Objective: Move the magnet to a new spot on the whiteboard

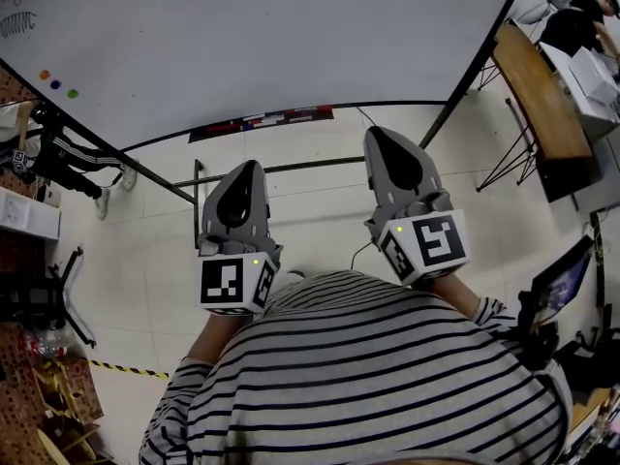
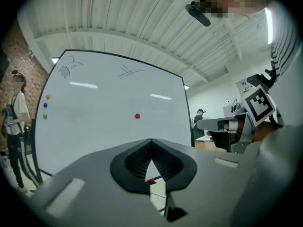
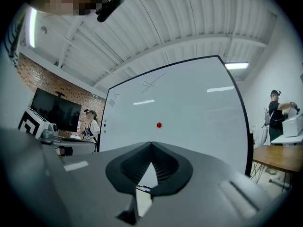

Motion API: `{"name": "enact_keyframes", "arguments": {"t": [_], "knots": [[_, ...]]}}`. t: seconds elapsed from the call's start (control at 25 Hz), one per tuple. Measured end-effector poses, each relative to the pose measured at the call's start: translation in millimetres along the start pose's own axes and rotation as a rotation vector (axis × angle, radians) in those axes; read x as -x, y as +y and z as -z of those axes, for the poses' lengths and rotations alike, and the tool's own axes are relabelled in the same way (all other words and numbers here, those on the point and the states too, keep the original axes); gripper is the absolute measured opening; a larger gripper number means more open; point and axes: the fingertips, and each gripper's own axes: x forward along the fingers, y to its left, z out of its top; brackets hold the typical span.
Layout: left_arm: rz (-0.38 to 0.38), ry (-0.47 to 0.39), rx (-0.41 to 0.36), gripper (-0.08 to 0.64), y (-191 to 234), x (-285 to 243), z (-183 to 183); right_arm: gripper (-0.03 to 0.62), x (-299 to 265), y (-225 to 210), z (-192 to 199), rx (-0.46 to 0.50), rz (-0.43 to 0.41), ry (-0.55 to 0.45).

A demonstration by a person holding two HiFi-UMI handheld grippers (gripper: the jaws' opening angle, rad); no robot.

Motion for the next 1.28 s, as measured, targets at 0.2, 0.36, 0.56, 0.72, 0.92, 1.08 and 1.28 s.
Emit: {"name": "enact_keyframes", "arguments": {"t": [0.2,0.36,0.56,0.72,0.92,1.08,1.28], "knots": [[0.003,0.018,0.000,0.015,5,20,1,0.002,9,26,7,-0.017,-0.019,0.019],[0.018,0.020,-0.005,0.015,11,31,-5,0.002,4,54,9,-0.014,-0.060,0.031],[0.027,0.034,0.000,0.016,26,50,-4,0.002,-6,90,10,-0.002,-0.091,0.042],[0.021,0.037,0.011,0.015,38,61,-2,0.002,-9,108,10,0.016,-0.096,0.041],[0.025,0.050,0.021,0.015,44,65,0,0.002,-10,113,8,0.021,-0.077,0.042],[0.036,0.052,0.024,0.015,47,63,1,0.002,-12,114,12,0.023,-0.062,0.054],[0.052,0.059,0.022,0.015,46,60,3,0.002,-15,115,15,0.029,-0.061,0.067]]}}
